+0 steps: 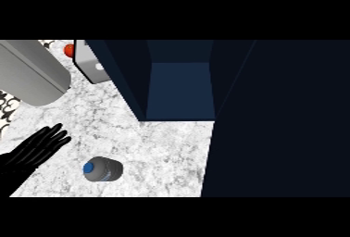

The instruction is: Pick up the bottled water, place it into the cabinet and close the cabinet

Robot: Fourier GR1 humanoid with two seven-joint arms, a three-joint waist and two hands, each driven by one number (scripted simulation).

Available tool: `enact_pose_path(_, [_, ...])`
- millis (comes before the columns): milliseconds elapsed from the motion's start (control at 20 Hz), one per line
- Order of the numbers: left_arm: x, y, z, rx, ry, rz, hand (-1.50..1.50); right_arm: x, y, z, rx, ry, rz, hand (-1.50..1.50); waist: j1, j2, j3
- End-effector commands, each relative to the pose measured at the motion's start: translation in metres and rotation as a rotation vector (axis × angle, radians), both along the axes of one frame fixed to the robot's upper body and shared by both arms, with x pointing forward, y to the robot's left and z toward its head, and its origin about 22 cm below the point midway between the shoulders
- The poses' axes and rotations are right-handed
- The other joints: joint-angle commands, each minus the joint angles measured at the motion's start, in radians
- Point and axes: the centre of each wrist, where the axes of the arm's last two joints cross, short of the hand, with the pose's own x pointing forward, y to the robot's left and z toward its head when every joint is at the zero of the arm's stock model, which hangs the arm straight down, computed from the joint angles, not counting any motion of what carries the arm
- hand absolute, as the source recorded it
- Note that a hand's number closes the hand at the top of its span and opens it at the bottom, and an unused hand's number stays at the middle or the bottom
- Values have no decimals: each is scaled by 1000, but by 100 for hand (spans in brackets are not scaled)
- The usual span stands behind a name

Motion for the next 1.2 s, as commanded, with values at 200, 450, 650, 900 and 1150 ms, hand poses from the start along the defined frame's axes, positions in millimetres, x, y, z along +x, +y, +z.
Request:
enact_pose_path(200, [30,-9,-41,61,65,2,-150,-5,-16,20,-38,-65,-60,-150,4,3,0])
enact_pose_path(450, [18,12,-86,58,122,0,-150,-18,-1,10,-25,-47,-59,-150,-2,0,-1])
enact_pose_path(650, [43,-17,-104,75,127,4,-150,-22,-12,19,-45,-45,-69,-150,-4,1,0])
enact_pose_path(900, [32,-8,-136,71,132,7,-150,-23,-11,25,-46,-51,-78,-150,-5,1,-1])
enact_pose_path(1150, [45,-18,-160,43,145,33,-150,-18,-10,14,-50,-58,-64,-150,-11,2,-1])
